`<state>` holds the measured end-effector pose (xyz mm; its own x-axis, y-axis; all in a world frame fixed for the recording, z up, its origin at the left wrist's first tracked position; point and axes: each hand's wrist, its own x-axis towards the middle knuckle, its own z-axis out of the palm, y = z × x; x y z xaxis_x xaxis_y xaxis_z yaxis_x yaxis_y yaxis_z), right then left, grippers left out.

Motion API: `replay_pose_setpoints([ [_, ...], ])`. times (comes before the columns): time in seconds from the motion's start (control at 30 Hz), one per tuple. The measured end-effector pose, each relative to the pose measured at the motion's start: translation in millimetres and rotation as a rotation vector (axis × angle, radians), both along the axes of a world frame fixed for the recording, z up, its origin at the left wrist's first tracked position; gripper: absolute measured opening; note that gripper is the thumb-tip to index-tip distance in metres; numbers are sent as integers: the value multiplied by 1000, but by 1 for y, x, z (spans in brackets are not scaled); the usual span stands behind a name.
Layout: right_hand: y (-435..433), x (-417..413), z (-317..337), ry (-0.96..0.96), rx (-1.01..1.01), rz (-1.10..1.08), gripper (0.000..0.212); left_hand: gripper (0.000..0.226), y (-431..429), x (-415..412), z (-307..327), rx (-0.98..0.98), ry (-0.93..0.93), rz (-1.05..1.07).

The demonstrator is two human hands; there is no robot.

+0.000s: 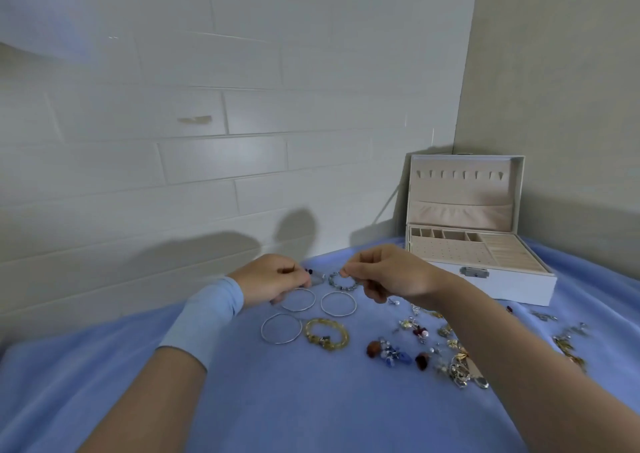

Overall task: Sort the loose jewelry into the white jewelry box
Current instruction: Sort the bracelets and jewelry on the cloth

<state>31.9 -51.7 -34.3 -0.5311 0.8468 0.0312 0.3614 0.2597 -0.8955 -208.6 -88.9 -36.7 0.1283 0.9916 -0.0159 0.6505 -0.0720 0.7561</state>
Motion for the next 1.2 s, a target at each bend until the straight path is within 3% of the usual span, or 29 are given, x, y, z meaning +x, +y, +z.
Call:
replay_pose_setpoints([
  [0.07,-11,-9,0,-106,49,-2,29,20,-11,-16,0,-2,175,9],
  [0.23,-38,-35,-7,-296,25,42,12,25,-33,-48,0,-29,449,61],
  [0.47,-60,-49,-13,-564,78,59,9,29,-41,-80,-23,-56,620,181],
  [0.67,-68,-48,-13,-683,122,126,9,17,-35,-82,-43,-14,648,249],
  [0.8,-69,-37,0,-725,107,137,9,26,-34,-73,-35,40,762,287],
  [0.87,-67,-27,9,-728,122,135,10,25,-31,-59,-26,106,731,290],
  [1.03,-36,16,25,-644,296,-78,12,19,-13,1,-6,193,399,157],
  [1.2,-1,58,14,-606,401,-309,16,26,15,72,-3,172,346,-14],
])
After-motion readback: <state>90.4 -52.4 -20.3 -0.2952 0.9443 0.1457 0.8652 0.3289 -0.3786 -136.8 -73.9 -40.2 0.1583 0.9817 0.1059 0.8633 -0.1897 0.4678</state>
